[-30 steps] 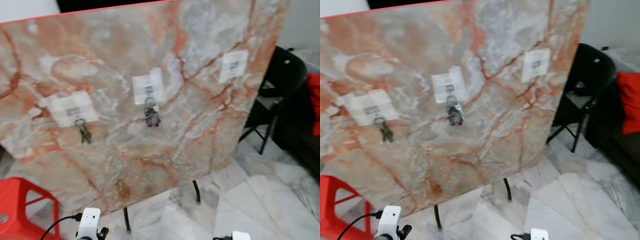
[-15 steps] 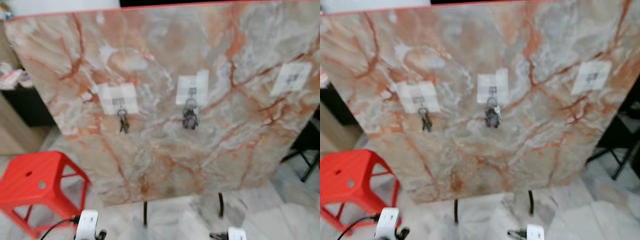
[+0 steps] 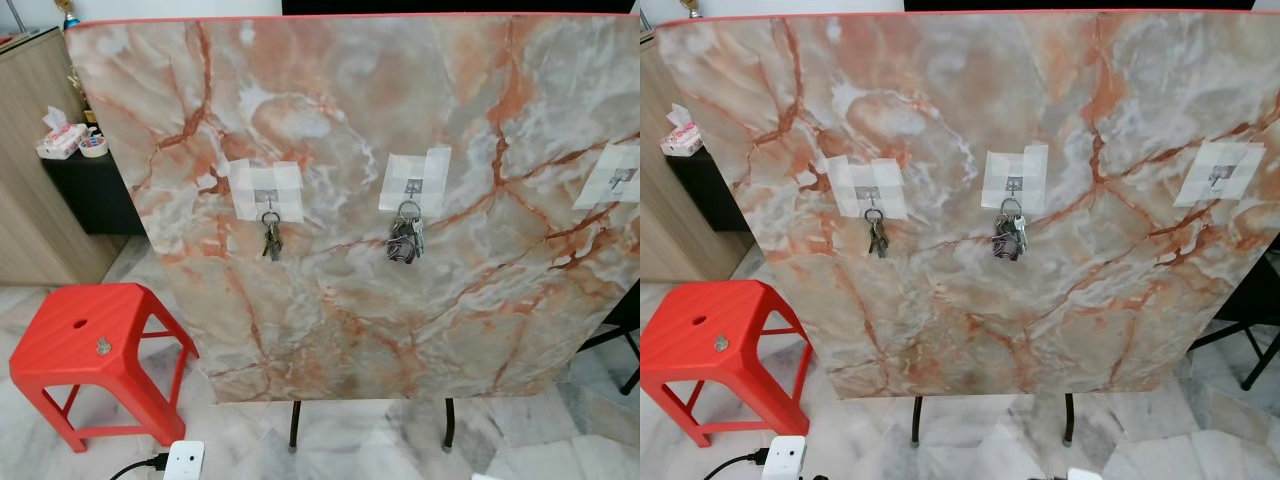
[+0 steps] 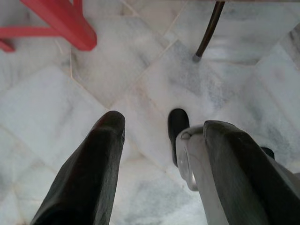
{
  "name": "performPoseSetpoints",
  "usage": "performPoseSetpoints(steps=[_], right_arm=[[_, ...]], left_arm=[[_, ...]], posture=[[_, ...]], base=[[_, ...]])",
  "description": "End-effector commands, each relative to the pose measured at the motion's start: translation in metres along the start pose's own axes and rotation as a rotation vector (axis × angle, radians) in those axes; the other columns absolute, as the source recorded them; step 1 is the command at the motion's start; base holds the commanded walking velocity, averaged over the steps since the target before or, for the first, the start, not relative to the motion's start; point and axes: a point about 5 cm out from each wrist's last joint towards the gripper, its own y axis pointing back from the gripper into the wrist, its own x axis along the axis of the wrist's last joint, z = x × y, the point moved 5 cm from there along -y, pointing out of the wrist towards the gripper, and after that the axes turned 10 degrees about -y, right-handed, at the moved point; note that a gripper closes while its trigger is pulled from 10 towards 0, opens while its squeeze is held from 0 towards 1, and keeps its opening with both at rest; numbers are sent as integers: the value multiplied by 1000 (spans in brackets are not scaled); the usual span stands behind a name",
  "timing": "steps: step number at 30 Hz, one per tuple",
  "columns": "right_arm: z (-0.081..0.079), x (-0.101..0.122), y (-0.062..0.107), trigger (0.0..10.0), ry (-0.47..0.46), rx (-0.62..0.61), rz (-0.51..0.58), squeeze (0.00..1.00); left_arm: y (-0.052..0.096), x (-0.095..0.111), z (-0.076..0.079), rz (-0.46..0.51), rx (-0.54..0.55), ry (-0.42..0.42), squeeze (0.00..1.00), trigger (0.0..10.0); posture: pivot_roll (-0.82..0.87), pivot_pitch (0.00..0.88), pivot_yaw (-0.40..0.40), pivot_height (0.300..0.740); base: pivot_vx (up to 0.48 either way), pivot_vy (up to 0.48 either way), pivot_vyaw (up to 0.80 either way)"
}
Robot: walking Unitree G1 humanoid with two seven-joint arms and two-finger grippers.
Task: Hang keys on a hook
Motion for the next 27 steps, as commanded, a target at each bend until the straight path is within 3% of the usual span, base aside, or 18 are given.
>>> performPoseSetpoints(steps=[1,5,11,19,27], right_arm=[[-2,4,-1,10000,5,12,7,0],[2,8,-1,10000,-27,6,28,0],[4,2,0,10000,25,17,4,0],[1,5,0,10000,31,25,16,0],[-4,11,-2,10000,6,21,28,0]], left_arm=[[1,-2,-2,-3,13,17,0,10000],[0,0,3,-2,-8,4,0,10000],[-3,13,3,29,7,7,0,10000],[-1,3,-3,-8,23,14,0,10000],[-2,4,-4,-8,25,25,0,10000]], posture=[[-9,0,-25,740],[-14,0,-24,740],[19,0,-53,740],[11,0,-39,740],[0,0,-24,740]], base=[[0,0,0],[0,82,0],[0,480,0],[0,480,0],[0,480,647]])
